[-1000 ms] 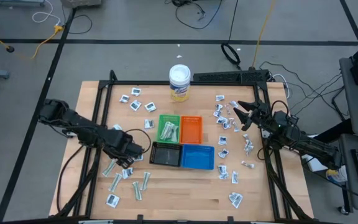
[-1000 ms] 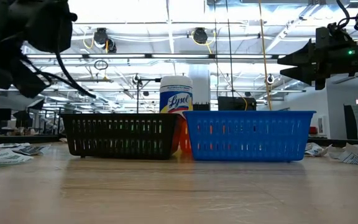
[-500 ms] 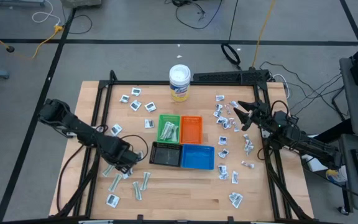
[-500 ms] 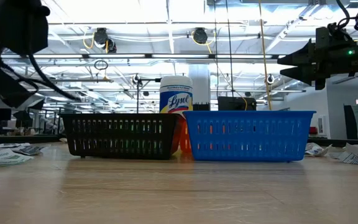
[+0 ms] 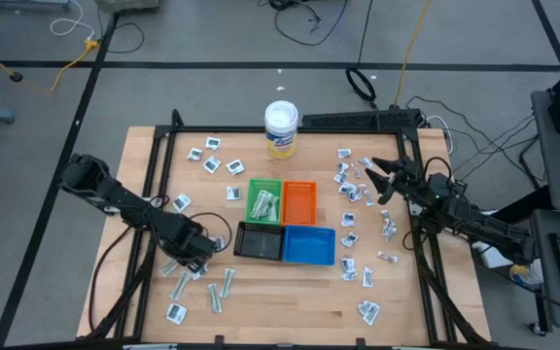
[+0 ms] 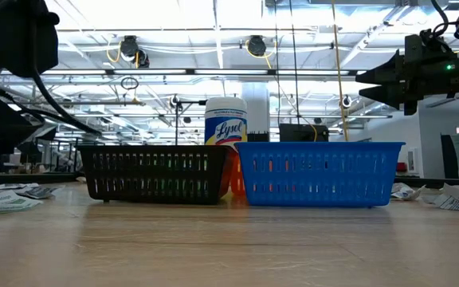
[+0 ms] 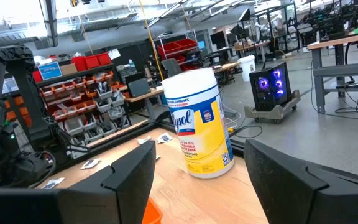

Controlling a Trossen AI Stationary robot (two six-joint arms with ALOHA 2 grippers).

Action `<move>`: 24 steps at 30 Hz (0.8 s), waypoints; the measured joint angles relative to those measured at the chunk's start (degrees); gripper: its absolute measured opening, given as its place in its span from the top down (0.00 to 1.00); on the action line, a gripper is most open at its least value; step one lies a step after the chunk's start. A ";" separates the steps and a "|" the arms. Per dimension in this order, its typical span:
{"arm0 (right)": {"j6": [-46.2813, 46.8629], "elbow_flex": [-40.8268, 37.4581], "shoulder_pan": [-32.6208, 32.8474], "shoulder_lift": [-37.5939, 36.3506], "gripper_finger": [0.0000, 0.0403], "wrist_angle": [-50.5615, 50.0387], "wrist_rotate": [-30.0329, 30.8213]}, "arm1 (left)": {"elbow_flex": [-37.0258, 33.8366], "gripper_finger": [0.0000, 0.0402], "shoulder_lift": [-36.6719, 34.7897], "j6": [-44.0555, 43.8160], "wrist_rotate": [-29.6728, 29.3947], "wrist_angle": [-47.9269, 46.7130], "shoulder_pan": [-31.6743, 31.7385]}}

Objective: Pick & Place First Aid Supplies
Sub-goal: Put the bandage pack into the green bin

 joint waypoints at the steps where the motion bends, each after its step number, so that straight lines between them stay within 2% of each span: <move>1: -0.02 -0.02 0.00 0.00 0.40 0.02 0.00 | 0.00 0.77 0.00 -0.13 0.13 0.17 0.00; 5: -0.02 -0.01 0.00 0.00 0.40 0.02 0.00 | -0.02 0.94 0.04 -0.21 0.62 0.78 0.00; 7: -0.01 0.00 0.00 0.00 0.40 0.02 0.00 | -0.09 0.98 0.04 -0.22 0.59 1.24 0.00; 13: -0.02 0.00 0.00 0.00 0.40 0.02 -0.01 | 0.58 0.99 0.01 -0.19 0.58 0.64 0.78; 24: -0.01 0.00 -0.01 0.00 0.40 0.02 0.00 | 5.52 0.99 -6.42 -1.22 -1.90 -0.86 4.79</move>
